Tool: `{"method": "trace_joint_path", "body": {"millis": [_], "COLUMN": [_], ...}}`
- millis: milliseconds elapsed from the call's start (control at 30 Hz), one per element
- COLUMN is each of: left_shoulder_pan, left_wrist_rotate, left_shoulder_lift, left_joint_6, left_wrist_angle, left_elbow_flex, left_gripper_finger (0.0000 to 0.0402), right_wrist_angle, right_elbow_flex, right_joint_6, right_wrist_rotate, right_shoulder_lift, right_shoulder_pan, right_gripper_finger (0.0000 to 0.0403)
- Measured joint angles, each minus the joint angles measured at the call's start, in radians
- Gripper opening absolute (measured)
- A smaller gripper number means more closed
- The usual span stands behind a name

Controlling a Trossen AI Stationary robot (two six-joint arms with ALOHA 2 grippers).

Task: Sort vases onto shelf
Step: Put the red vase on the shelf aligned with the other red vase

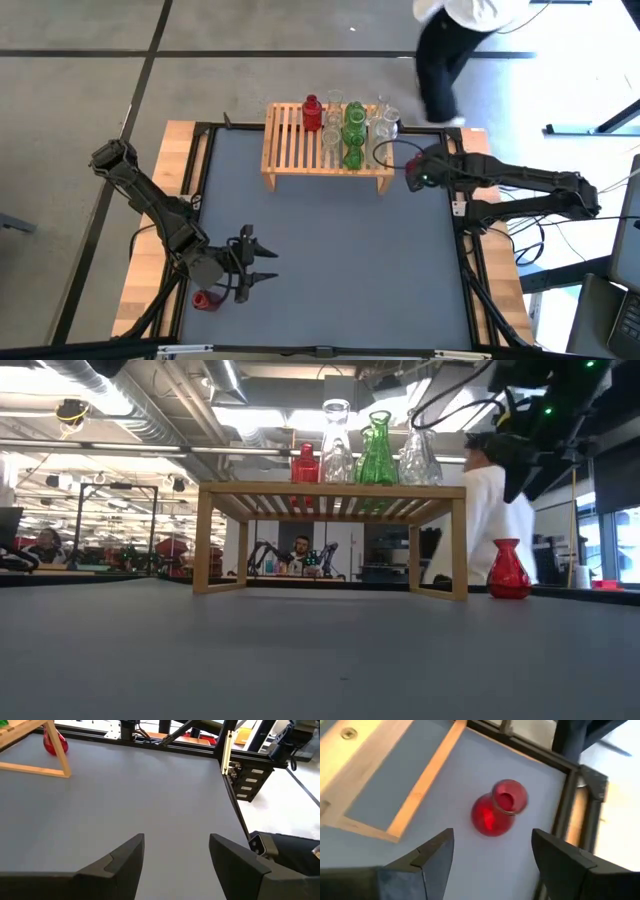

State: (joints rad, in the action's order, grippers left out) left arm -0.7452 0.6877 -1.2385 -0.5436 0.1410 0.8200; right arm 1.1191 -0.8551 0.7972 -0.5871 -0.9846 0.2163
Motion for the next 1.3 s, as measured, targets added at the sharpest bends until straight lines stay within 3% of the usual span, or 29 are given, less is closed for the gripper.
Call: {"method": "trace_joint_path", "body": {"millis": [200,733,1300], "left_shoulder_pan": [0.0,-0.004,-0.004], "left_wrist_rotate": [-0.004,0.002,0.002], "left_shoulder_lift": [0.0,0.0,0.0], "left_joint_6": [-0.002,-0.005,-0.005], "left_wrist_angle": [0.0,0.0,0.0], "left_elbow_flex": [0.0,0.0,0.0], "left_gripper_finger": [0.0218,0.0218,0.0218], "right_wrist_angle": [-0.06,-0.05,-0.053], "right_elbow_flex": [0.0,0.0,0.001], "right_joint_6": [-0.073,-0.125,-0.155], "right_wrist_rotate": [0.031,0.079,0.146], "right_shoulder_lift": [-0.002,0.001,0.146], "right_shoulder_pan": [0.085,0.085,0.085], "right_gripper_finger": [0.0268,0.0271,0.0271]}}
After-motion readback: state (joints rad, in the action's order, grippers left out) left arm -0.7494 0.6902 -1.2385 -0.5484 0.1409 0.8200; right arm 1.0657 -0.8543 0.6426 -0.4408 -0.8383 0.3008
